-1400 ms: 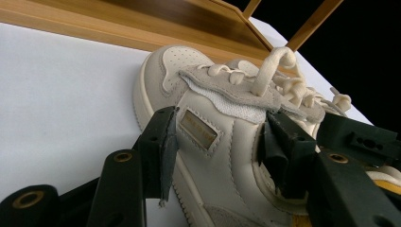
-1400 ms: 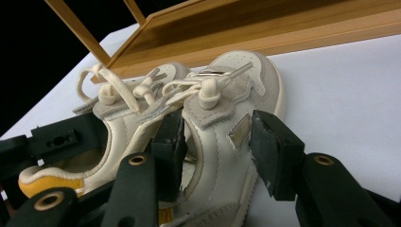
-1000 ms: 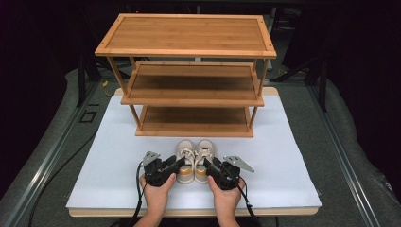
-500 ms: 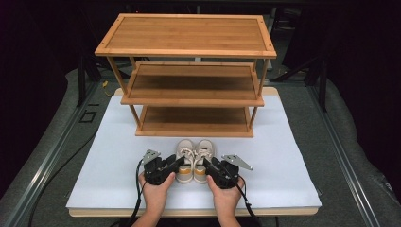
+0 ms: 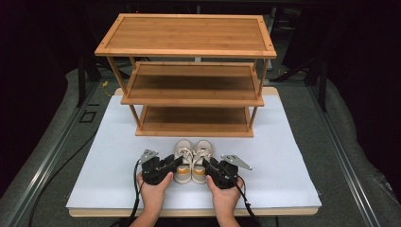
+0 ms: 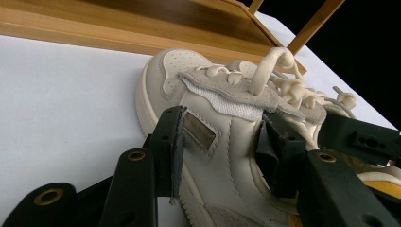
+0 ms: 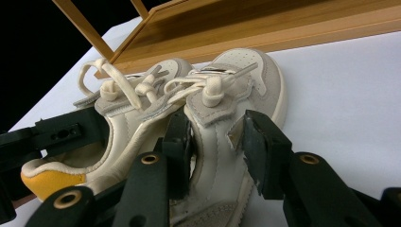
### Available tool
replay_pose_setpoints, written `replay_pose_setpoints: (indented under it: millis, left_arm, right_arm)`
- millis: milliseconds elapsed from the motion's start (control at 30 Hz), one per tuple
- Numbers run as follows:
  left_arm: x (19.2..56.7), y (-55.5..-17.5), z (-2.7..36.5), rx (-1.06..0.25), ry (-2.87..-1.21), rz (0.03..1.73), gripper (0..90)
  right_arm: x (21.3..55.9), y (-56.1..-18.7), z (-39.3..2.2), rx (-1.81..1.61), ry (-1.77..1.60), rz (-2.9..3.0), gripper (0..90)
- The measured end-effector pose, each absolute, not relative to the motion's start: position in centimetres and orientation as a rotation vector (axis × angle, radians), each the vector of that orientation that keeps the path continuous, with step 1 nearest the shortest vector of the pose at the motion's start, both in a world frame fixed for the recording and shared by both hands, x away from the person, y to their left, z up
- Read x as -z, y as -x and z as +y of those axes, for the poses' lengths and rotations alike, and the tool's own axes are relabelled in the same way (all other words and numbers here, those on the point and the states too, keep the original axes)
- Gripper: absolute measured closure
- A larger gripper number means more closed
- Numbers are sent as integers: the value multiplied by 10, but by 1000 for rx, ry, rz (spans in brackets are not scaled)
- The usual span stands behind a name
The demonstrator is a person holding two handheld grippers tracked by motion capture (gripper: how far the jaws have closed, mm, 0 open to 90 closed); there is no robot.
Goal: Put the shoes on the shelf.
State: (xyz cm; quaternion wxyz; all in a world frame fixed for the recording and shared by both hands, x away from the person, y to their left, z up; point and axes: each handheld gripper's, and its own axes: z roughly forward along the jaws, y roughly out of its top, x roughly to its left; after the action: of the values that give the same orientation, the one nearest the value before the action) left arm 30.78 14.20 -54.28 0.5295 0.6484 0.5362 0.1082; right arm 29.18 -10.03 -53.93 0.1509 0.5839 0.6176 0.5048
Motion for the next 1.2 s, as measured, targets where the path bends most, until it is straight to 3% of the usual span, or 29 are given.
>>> replay_pose_setpoints:
  millis: [767,1200]
  left_arm:
    - [520,-307,148,-260,-1538,1262,555]
    - [493,-304,154,-257,-1521,1244,556]
  right_arm:
    - [517,-292,-97,-1482,-1641,1766,635]
    - [488,-288,-93,-1503,-1606,1763,634]
